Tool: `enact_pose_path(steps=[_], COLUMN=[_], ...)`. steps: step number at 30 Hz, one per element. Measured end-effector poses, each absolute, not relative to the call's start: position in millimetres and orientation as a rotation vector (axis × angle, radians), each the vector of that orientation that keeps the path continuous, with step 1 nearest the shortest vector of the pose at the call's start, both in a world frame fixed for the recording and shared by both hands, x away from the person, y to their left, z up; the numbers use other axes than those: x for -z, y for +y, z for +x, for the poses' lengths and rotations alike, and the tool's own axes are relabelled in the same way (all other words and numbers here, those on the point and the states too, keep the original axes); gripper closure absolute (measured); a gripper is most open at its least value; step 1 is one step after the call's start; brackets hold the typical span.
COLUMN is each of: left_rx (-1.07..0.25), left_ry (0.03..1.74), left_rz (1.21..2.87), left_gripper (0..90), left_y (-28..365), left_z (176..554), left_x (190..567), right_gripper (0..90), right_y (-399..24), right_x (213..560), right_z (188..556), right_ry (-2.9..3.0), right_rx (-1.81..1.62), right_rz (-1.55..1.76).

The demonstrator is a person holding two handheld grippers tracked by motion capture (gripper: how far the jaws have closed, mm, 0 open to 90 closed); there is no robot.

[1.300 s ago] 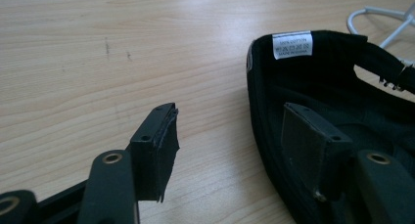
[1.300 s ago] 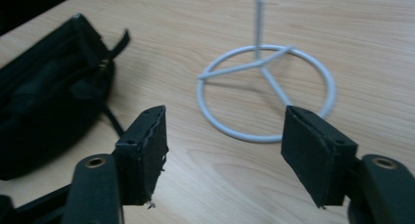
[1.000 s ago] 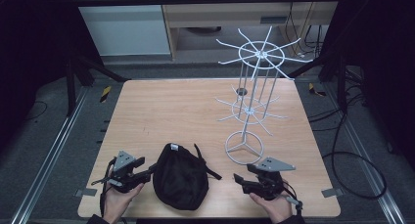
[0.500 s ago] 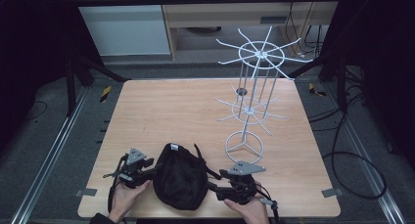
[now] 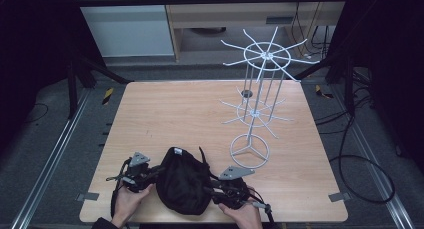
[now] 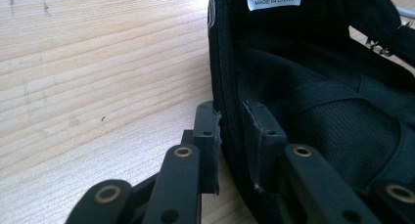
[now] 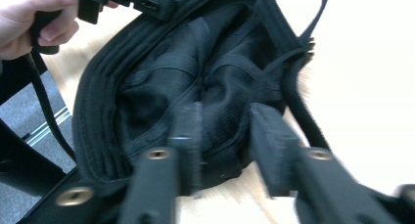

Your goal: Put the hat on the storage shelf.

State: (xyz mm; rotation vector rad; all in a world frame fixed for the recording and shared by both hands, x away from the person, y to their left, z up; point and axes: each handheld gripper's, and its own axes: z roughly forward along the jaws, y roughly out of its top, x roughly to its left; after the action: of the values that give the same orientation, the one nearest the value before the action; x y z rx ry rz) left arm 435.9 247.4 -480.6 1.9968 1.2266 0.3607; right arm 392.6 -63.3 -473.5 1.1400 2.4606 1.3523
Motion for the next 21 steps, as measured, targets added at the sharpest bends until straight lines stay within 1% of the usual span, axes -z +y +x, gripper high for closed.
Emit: enact_pose_path(steps=[3, 4, 9, 21], left_rx=[-0.358, -0.354, -0.335, -0.329], left_ry=[1.227, 1.226, 1.222, 1.188], left_rz=[1.996, 1.995, 1.989, 1.989], left_gripper=[77.0, 77.2, 77.2, 74.1], left_y=[247.8, 247.9, 247.2, 240.7], left_z=[434.3, 433.9, 429.8, 414.5], left_x=[479.8, 479.5, 478.1, 474.6], right_gripper=[84.3, 86.5, 88.9, 88.5], right_y=[-66.4, -67.8, -69.0, -73.4], right_x=[471.3, 470.3, 469.3, 469.7], right_z=[400.8, 404.8, 416.0, 436.2], right_ry=[2.463, 2.461, 2.449, 2.341], right_rx=[-1.34, -1.337, -1.292, -1.263], right_rz=[1.146, 1.145, 1.135, 1.146])
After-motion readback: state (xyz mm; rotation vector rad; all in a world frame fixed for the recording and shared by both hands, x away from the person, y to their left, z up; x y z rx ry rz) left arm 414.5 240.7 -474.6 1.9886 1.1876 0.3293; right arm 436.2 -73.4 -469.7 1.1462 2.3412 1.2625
